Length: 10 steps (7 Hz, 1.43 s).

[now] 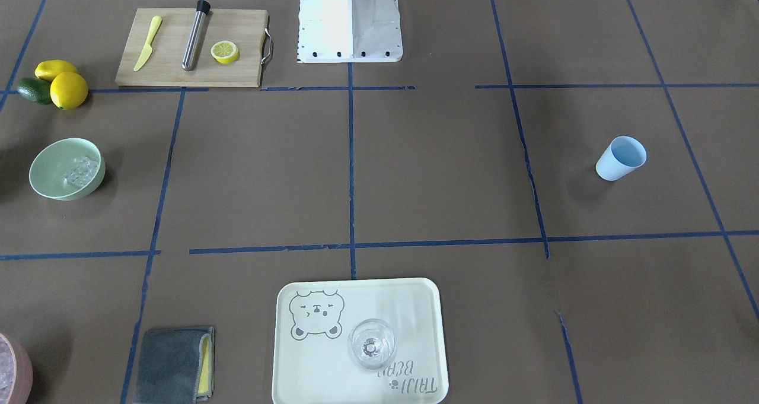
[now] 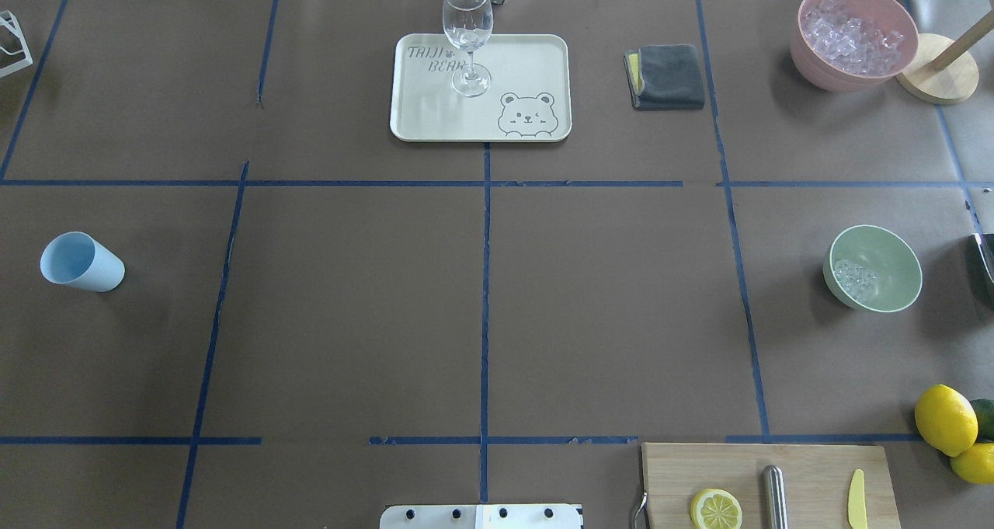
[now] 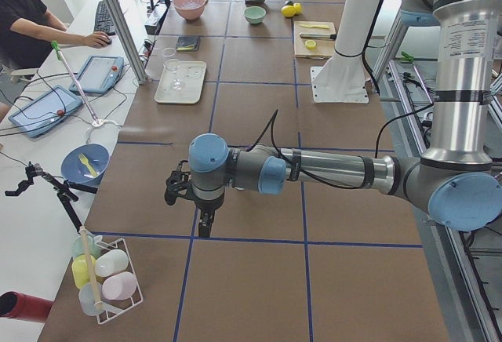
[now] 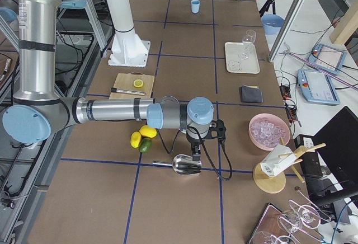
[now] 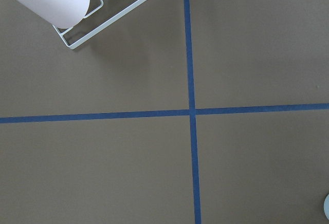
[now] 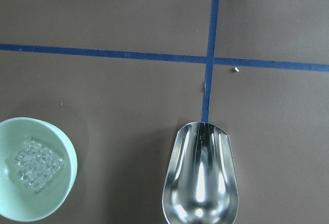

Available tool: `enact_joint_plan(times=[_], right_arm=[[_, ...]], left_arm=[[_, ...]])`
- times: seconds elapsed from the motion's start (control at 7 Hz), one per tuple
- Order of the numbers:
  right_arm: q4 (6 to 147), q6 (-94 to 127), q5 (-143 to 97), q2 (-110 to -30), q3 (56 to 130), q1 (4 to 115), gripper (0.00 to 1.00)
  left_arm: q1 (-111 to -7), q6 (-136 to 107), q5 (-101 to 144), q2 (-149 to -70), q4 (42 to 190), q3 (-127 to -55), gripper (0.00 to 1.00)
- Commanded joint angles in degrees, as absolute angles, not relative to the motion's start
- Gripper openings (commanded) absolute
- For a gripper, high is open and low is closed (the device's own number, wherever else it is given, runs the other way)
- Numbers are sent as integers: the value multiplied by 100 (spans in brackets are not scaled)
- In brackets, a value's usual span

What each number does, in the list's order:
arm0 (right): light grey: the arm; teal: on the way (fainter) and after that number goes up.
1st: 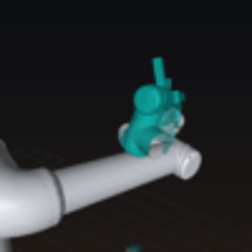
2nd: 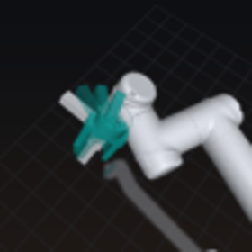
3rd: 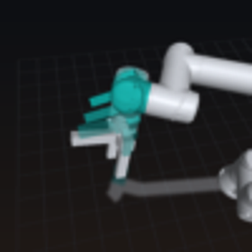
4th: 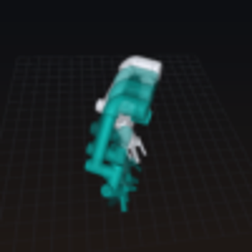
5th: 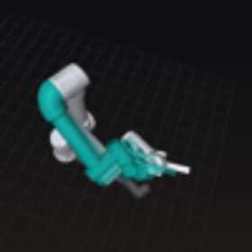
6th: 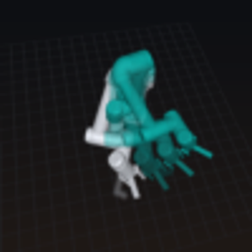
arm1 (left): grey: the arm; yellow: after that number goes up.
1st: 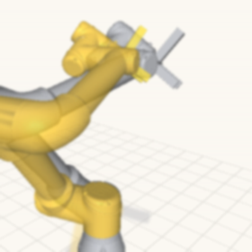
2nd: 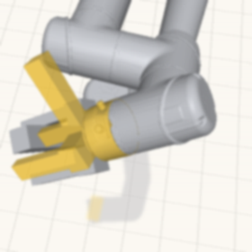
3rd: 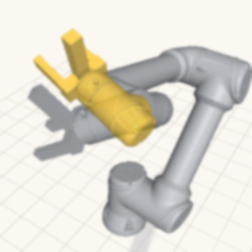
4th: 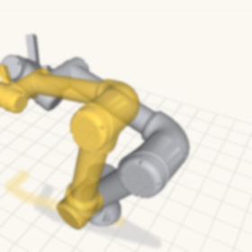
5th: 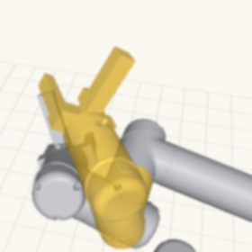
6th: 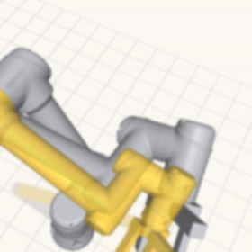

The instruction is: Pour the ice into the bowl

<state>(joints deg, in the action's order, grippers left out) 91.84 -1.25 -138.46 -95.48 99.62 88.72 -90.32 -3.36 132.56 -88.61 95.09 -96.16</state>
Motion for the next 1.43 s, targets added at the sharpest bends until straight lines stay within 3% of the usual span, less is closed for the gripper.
enact_joint_plan(times=[0.0,1.29], right_arm=[[9185,-132,-13843,-9589,9958,8929,100],[9185,-105,-13851,-9562,10019,9096,100]], left_arm=[[-9026,-325,13236,-8868,9519,-9624,100],[-9026,-308,13228,-8868,9527,-9694,100]])
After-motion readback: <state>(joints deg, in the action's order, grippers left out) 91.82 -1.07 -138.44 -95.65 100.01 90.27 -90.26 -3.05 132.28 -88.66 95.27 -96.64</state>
